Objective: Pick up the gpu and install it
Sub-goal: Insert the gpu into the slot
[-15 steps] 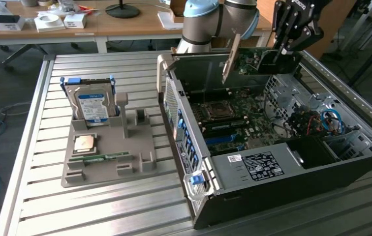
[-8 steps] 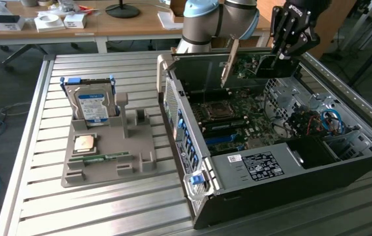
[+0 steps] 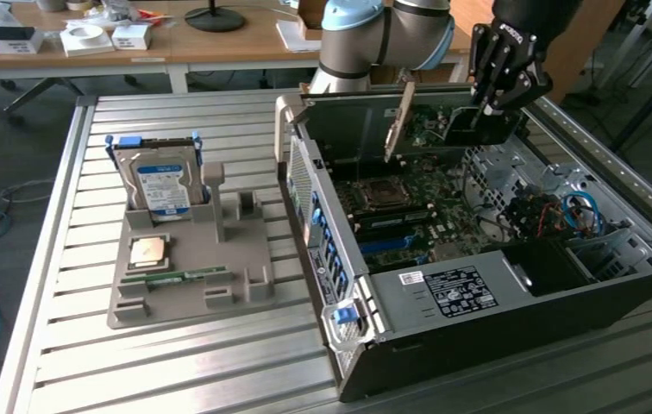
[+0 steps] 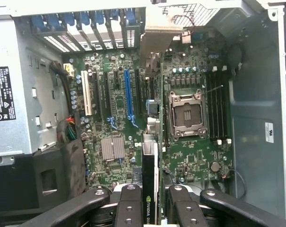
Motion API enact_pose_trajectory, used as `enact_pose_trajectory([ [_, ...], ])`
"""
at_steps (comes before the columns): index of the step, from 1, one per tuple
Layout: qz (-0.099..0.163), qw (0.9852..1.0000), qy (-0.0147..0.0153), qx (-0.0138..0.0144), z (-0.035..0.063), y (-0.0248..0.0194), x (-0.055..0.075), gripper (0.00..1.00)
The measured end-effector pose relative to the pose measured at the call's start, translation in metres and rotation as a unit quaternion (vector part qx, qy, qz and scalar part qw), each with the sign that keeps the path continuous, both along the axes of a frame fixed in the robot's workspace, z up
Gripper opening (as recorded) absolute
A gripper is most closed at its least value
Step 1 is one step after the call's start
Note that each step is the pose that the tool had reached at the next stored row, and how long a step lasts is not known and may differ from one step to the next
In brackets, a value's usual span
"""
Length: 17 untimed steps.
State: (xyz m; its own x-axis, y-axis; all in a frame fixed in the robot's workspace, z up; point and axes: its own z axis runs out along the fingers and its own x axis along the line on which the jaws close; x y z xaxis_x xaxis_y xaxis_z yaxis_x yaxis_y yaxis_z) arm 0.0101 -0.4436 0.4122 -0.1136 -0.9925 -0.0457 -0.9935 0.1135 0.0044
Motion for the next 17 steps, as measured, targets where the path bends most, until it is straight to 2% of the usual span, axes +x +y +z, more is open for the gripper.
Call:
enact_pose_trajectory([
  [17,0.001,1.0,-0.0003,0.0,-0.0308,0.0,-0.005,0.26],
])
